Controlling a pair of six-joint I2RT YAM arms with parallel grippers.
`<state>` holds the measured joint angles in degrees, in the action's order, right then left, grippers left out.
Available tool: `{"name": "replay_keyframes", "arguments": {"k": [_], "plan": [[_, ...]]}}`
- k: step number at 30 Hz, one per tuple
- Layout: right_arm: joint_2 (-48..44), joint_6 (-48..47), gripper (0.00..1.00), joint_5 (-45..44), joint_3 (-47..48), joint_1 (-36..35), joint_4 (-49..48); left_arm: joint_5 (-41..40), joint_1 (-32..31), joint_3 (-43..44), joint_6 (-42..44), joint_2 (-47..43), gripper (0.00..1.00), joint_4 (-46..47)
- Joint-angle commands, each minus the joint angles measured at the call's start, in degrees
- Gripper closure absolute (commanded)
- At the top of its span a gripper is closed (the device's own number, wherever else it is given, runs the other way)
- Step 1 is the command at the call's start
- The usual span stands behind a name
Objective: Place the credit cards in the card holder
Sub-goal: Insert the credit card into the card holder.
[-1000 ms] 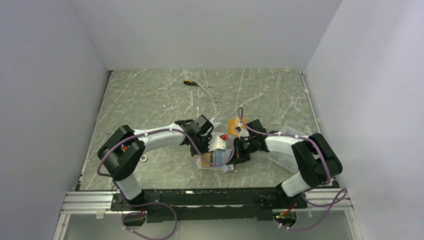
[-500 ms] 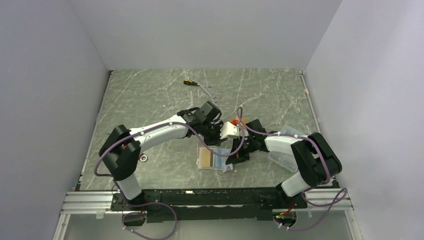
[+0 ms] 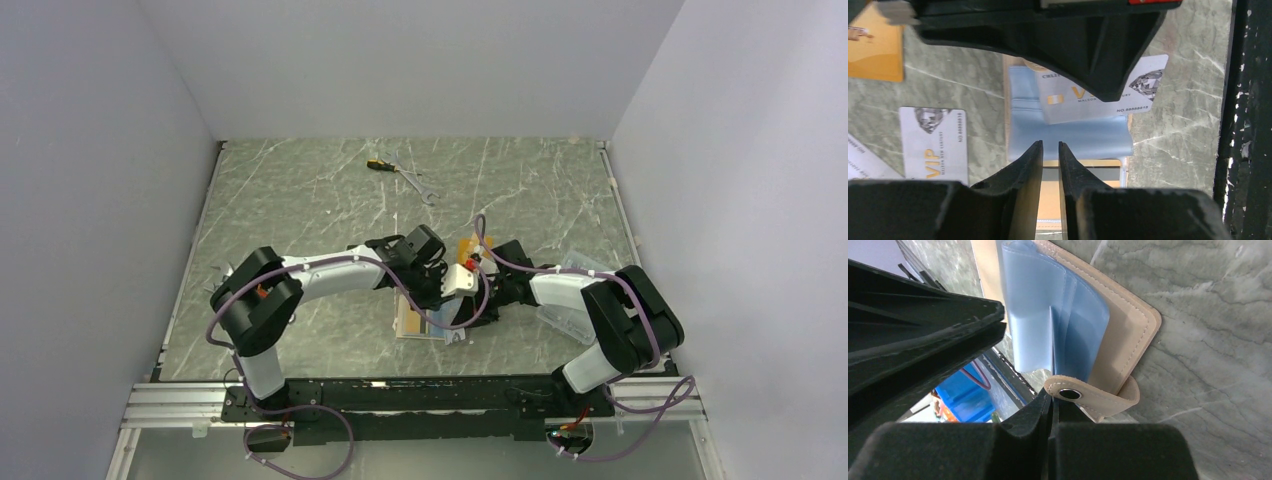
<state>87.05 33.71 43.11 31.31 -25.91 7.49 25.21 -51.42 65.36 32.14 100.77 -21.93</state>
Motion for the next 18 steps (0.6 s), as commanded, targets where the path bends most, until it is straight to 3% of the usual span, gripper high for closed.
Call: {"name": "replay_keyframes", "arguments": {"k": [1,18], "plan": [[0.2,0.4,1.00,0.2,-1.0,-0.1,-2.7,-0.8,-1.3,-1.5,-0.1,0.4,0.77,4.1],[-4.9,-1.6,1.00,0.4,-2.8,2.3,1.3,-10.8,-4.2,-3.8,6.8,2.4,0.82,1.6]]}}
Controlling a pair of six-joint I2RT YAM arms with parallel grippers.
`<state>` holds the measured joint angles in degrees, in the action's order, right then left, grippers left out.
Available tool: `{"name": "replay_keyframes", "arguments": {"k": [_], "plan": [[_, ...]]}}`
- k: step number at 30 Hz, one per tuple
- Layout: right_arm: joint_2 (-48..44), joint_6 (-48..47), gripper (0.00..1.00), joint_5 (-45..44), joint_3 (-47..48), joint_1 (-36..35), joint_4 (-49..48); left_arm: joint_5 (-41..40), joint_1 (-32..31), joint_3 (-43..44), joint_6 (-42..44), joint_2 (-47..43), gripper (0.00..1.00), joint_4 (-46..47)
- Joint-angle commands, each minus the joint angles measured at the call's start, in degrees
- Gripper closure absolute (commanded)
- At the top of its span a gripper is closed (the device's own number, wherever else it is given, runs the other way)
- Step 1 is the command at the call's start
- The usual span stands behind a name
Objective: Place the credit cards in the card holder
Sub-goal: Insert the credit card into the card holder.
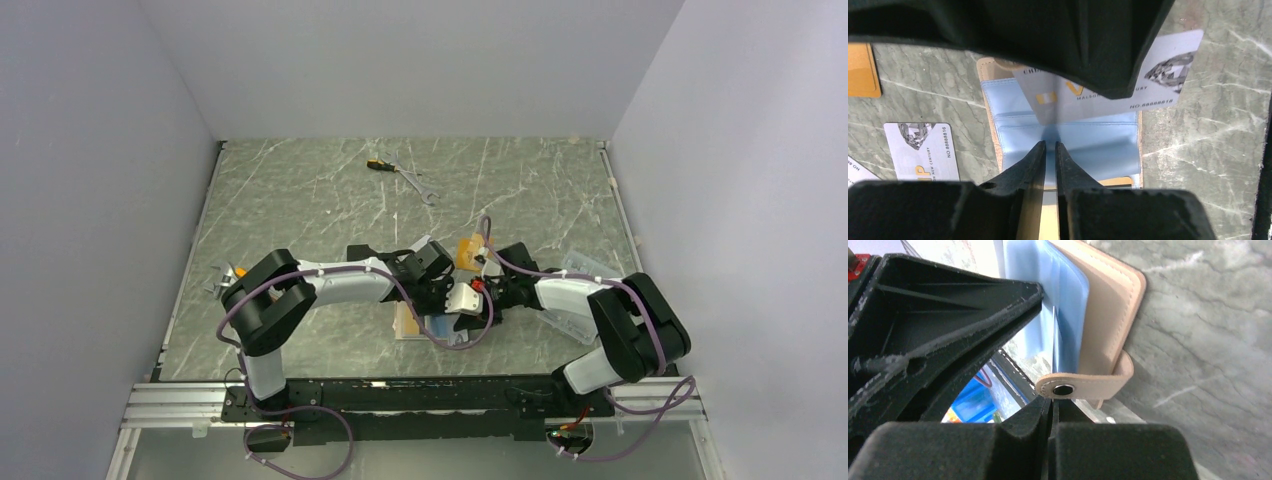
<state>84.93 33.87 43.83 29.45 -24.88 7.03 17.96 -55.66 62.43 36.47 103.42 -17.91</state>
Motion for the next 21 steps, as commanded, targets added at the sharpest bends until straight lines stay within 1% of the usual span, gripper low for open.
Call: {"name": "replay_keyframes", "arguments": {"k": [1,5,21], "plan": [[-3.3,-2.0,1.00,-0.2,-1.2,1.7,2.1,-3.5,0.0,-1.0,2.4,-0.6,0.82,-2.4],[-4.8,-2.7,1.00,0.2,-1.8,2.6,3.0,-3.0,0.0,-1.1,2.3,-1.6,0.82,-2.5],[-3.7,-3.2,1.00,3.1,-0.2,2.4,1.8,-2.0,0.0,0.1,2.2,-1.9,0.84,-3.7]]}}
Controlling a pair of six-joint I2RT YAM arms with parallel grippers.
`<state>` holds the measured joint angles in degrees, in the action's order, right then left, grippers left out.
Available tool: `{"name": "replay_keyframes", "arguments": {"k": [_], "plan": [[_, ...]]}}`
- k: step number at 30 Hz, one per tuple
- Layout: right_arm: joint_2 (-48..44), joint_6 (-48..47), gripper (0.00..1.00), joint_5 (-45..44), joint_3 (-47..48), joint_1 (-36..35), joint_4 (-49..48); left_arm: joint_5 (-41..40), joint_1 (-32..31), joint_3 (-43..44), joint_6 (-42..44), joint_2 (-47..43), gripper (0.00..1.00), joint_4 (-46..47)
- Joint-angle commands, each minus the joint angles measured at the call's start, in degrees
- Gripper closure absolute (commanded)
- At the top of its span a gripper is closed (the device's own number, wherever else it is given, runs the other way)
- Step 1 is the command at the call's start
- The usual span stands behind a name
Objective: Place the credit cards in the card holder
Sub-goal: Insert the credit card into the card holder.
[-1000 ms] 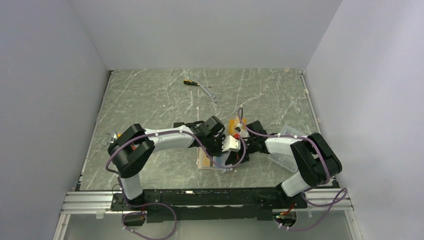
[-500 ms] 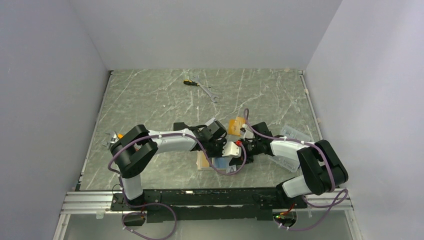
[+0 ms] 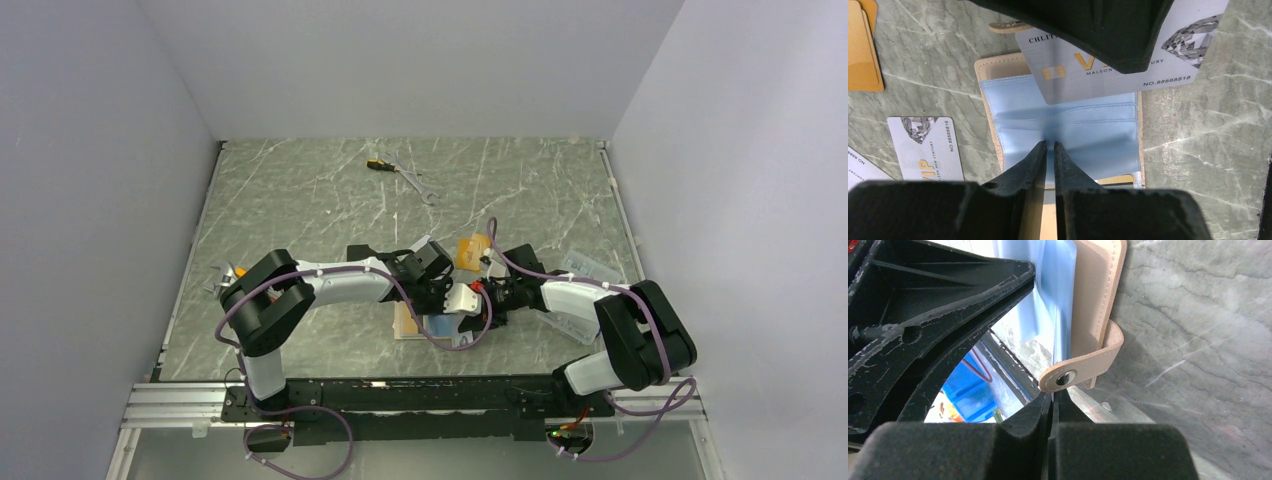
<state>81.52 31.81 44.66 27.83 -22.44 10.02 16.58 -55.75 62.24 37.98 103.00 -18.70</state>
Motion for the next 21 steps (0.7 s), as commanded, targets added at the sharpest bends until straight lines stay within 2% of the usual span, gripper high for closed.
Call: {"name": "replay_keyframes", "arguments": {"k": [1,10,21], "plan": [[0.0,-1.1,1.00,2.5,1.5,-0.2,-1.5,-0.5,0.1,0.4,0.6,-1.5,0.84,-3.0],[4.3,1.5,1.00,2.6,0.8,-1.8,-6.5,1.6,0.2,3.1,0.5,-2.3,0.83,-6.3],[4.2,1.2,1.00,3.4,1.1,-1.9,-6.6,5.3,3.6,5.6,-1.3,-7.8,0.70,-11.5]]}}
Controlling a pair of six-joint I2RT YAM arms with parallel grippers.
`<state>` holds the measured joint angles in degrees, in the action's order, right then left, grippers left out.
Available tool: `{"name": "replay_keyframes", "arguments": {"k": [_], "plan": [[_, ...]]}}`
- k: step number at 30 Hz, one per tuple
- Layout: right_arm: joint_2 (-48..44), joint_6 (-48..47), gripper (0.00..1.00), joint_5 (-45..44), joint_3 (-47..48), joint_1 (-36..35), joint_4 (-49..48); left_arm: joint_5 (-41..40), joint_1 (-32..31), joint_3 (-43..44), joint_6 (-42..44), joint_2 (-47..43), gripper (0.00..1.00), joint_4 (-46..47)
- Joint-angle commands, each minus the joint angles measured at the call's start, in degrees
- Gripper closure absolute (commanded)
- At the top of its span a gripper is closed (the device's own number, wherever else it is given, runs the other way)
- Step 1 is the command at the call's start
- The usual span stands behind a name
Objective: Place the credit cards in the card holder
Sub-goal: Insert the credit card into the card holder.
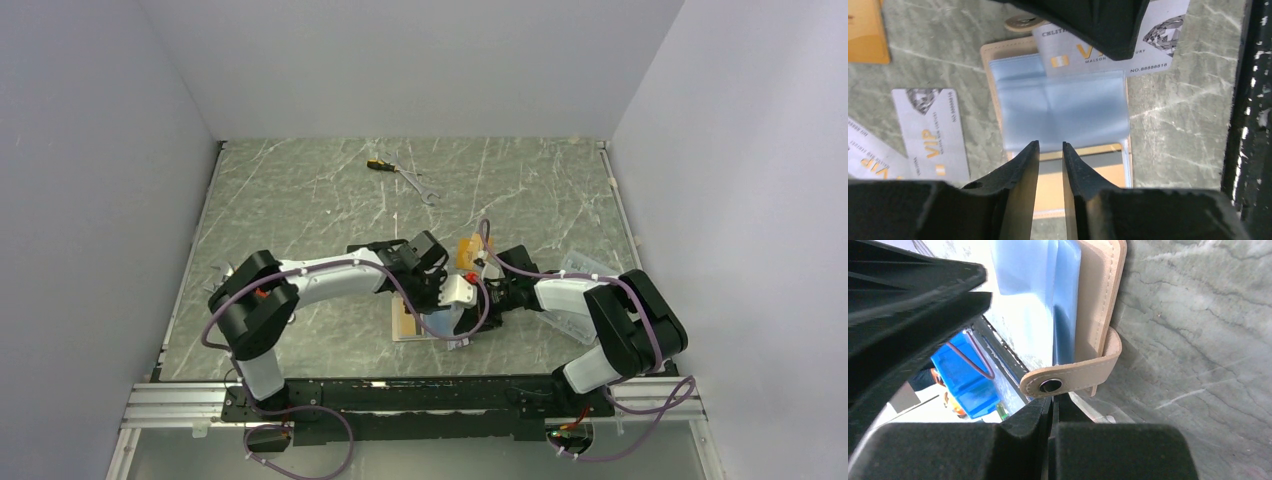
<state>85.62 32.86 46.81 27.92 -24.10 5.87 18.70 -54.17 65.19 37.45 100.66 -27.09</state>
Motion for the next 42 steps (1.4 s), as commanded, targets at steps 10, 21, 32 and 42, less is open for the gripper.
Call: {"name": "replay_keyframes", "arguments": {"k": [10,21,32,42], "plan": [[-4.1,-0.6,1.00,1.5,3.2,-0.2,1.5,1.2,8.3,-6.3,2.4,-11.3,0.69,-4.1],[-6.1,1.1,1.00,1.5,6.8,-2.6,2.3,2.2,9.8,-9.8,2.9,-14.2,0.72,-2.7],[2.6,3.4,1.00,1.2,12.4,-9.4,-2.5,4.7,12.9,-9.3,5.7,-16.6,0.72,-5.8],[9.6,2.3,1.00,3.4,14.1,-9.5,-4.7,7.0,13.3,-7.4,6.0,-16.0,0.73,-6.1]]}}
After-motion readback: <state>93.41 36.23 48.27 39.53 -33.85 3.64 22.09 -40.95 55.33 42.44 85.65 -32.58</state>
